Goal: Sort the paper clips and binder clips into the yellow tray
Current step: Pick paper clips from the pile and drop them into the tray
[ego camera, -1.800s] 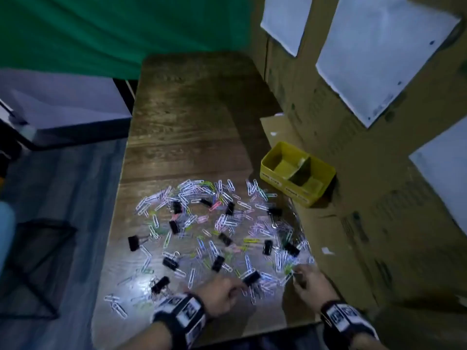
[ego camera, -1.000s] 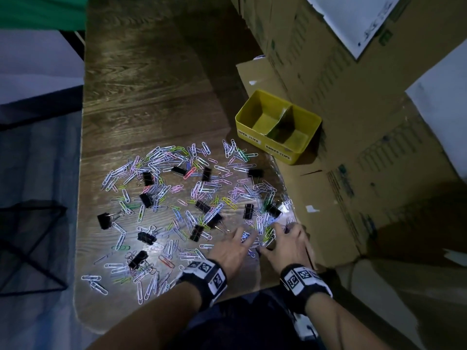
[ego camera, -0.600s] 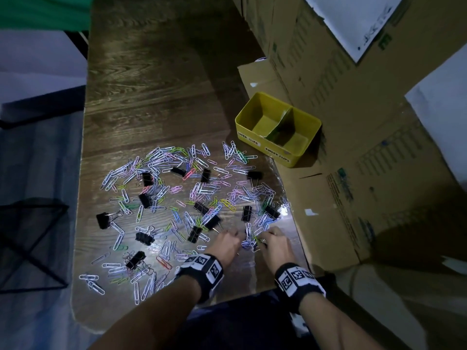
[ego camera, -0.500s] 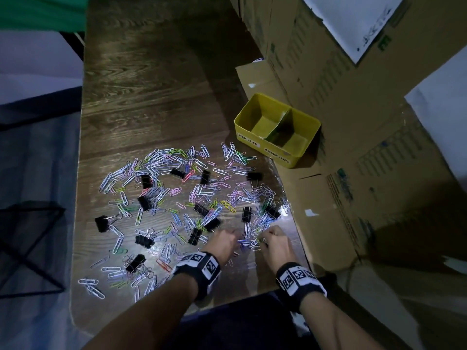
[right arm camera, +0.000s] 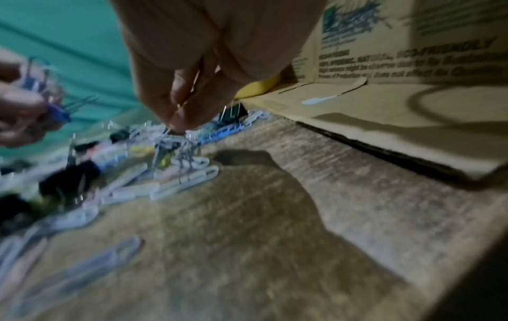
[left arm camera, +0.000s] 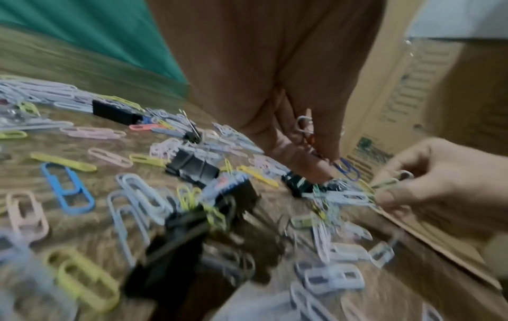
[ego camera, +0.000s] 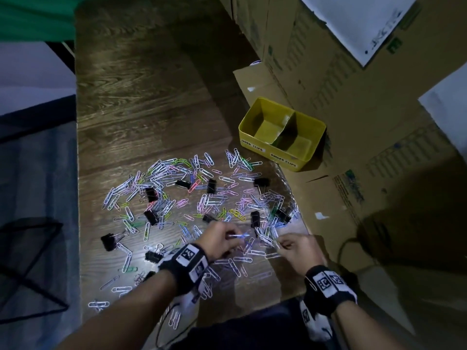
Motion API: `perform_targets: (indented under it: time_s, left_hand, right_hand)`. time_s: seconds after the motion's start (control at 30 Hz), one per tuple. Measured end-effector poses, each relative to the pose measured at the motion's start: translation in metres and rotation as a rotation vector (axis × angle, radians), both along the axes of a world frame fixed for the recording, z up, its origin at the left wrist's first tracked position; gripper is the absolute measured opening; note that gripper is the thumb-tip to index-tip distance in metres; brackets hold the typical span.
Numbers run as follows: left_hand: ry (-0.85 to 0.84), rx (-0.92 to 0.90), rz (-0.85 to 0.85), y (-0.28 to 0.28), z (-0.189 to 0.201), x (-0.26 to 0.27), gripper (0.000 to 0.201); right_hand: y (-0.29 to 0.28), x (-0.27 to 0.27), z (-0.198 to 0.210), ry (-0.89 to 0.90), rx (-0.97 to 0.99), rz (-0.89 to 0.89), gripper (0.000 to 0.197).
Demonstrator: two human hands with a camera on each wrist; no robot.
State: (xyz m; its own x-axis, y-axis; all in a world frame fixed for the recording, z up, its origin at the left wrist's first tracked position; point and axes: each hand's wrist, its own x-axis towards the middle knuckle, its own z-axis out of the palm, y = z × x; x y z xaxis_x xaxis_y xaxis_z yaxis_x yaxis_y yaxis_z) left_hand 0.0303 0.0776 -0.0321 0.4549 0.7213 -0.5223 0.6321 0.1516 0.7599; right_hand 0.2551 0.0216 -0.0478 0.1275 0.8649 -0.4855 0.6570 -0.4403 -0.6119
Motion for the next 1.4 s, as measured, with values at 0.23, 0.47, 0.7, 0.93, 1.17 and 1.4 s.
perform_targets:
  time_s: [0.23,0.47,0.7,0.93,1.17,1.4]
  left_hand:
    - [-0.222,-0.033,0.220,0.090,0.048,-0.001,0.013]
    - [-0.163,0.310,0.249,0.216,0.075,0.069,0.014]
    - [0.443,0.352,-0.076,0.258,0.052,0.107,0.028]
    - [0.100,0.427,0.261,0.220,0.053,0.071,0.020]
    - [0.226,0.338,-0.159,0.121,0.025,0.058,0.023]
    - [0.550,0.349,-0.632,0.063,-0.015,0.071,0.051]
  right_hand:
    - [0.022,0.011,0.050,0.400,0.237,-0.302,0.036]
    - [0.092,0.017,0.116,0.557,0.465,-0.320,0.029]
    - [0.192,0.027,0.136,0.398,0.594,-0.345,0.019]
    - [0.262,0.021,0.097,0.058,0.342,-0.094,0.024]
    - [0.268,-0.002,0.069,-0.238,0.258,0.209,0.025]
    - [0.199,0.006,0.077,-0.019,0.538,0.164,0.016]
